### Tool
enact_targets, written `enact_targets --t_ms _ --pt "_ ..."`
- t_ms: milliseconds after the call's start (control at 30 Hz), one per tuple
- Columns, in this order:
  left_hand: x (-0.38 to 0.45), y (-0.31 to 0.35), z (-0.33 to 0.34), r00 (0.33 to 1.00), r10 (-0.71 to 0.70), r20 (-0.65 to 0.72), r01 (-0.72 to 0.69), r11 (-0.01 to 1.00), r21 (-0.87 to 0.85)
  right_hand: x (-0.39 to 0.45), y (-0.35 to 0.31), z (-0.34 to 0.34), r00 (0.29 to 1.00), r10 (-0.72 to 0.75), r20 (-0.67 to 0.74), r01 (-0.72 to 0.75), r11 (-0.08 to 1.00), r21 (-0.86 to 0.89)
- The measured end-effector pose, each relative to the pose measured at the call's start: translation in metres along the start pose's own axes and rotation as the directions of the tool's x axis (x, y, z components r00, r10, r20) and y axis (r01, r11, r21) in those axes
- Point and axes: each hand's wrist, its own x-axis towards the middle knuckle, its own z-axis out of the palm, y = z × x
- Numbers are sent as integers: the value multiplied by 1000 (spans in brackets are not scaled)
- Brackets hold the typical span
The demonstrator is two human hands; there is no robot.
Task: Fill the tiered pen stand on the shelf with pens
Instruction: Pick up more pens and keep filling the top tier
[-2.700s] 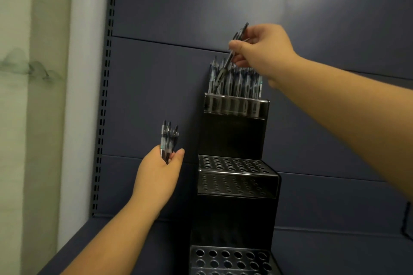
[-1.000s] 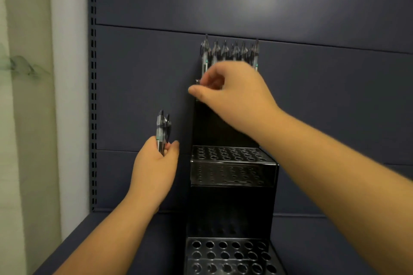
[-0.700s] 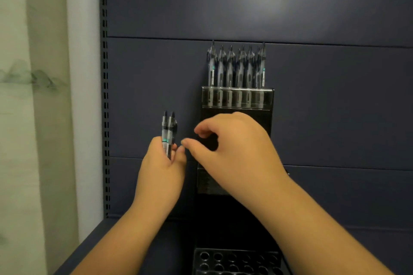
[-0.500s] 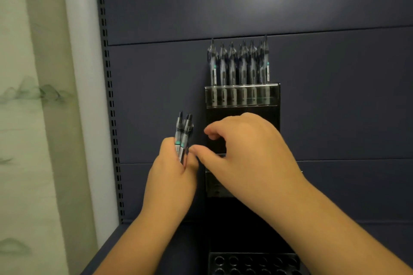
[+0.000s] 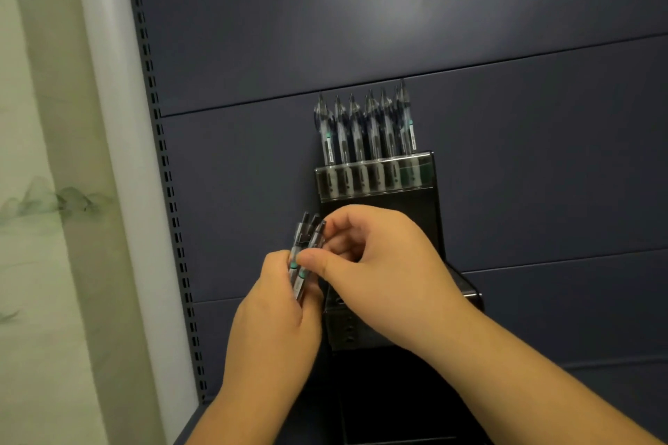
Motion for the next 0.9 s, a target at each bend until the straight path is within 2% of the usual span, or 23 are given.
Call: enact_targets --t_ms 100,200,333,467,533,700,800,900 --pt "2 -5 1 1000 7 20 -6 1000 -21 1 3 1 998 9 -63 -4 996 87" --pt "4 -16 5 999 8 48 -6 999 -52 6 2 -12 980 5 -198 31 983 180" --pt "5 -24 12 1000 -11 22 14 992 -127 10 1 -37 949 -12 -314 100 959 266" --pt "5 -27 17 999 -22 34 28 983 -180 13 -3 -58 891 -18 -453 177 933 312" --pt "4 -29 19 998 -39 41 46 980 -192 27 -14 -69 879 -45 -474 218 924 315" --pt "4 -31 21 998 -50 29 54 982 -182 103 -35 -88 852 -234 -468 278 960 28" --pt "5 -32 21 998 -54 18 56 982 -181 137 -39 -88 894 -264 -361 234 964 -127" --pt "5 -33 21 998 -55 26 58 982 -182 154 -37 -87 951 -218 -220 161 954 -251"
